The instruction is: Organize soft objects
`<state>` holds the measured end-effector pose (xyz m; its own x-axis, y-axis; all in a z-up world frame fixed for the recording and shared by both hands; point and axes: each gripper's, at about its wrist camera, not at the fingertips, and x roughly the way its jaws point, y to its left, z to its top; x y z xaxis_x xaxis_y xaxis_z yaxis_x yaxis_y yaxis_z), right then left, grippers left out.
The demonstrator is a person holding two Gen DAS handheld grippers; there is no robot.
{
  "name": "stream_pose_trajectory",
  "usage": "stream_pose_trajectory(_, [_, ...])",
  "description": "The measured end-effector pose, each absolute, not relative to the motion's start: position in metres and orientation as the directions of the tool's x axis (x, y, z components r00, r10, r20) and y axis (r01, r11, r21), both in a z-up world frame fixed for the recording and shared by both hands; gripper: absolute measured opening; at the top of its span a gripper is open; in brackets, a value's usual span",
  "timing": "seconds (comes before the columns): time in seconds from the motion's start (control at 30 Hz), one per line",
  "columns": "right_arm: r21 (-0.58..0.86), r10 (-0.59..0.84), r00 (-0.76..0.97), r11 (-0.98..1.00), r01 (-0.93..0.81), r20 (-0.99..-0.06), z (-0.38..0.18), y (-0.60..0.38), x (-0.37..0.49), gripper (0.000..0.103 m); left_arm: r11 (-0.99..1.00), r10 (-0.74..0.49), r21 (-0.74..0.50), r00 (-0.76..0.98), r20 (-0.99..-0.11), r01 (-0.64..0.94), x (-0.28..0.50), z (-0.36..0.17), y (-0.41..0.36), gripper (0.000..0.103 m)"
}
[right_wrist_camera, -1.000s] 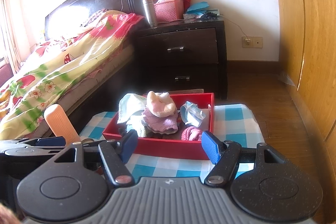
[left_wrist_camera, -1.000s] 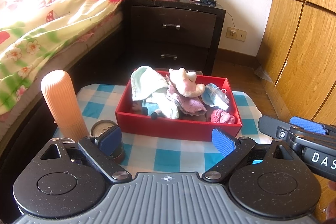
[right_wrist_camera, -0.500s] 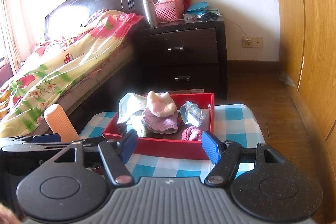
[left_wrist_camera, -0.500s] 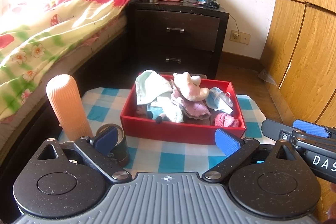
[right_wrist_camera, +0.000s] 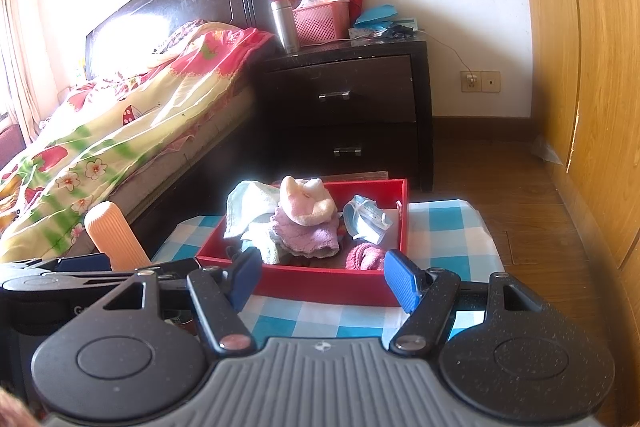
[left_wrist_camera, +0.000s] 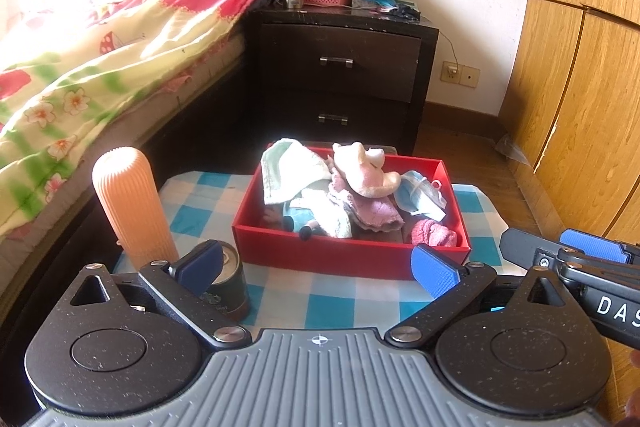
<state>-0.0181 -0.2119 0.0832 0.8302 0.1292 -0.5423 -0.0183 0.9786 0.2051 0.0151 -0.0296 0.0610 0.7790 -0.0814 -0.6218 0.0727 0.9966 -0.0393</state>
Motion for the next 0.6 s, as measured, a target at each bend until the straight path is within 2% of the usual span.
stream_pose_trajectory(0.17, [0.215,0.133,0.836,0.977,-0.018,-0.532,0.0856,-0.2127,-0.0193,0.046,0.991,-0.128,-0.11,0.75,-0.649,0.074,0.0187,0.0591,-0.0226,0.097])
stream_pose_trajectory(0.6, [0.242,0.146,0.837,0.97,-0.017,-0.527,0.0861,-0.2154,-0.0201,0.046,0.989,-0.143,-0.105,0.78,-0.609,0.1,0.0151,0.0605,-0.0234,0.097])
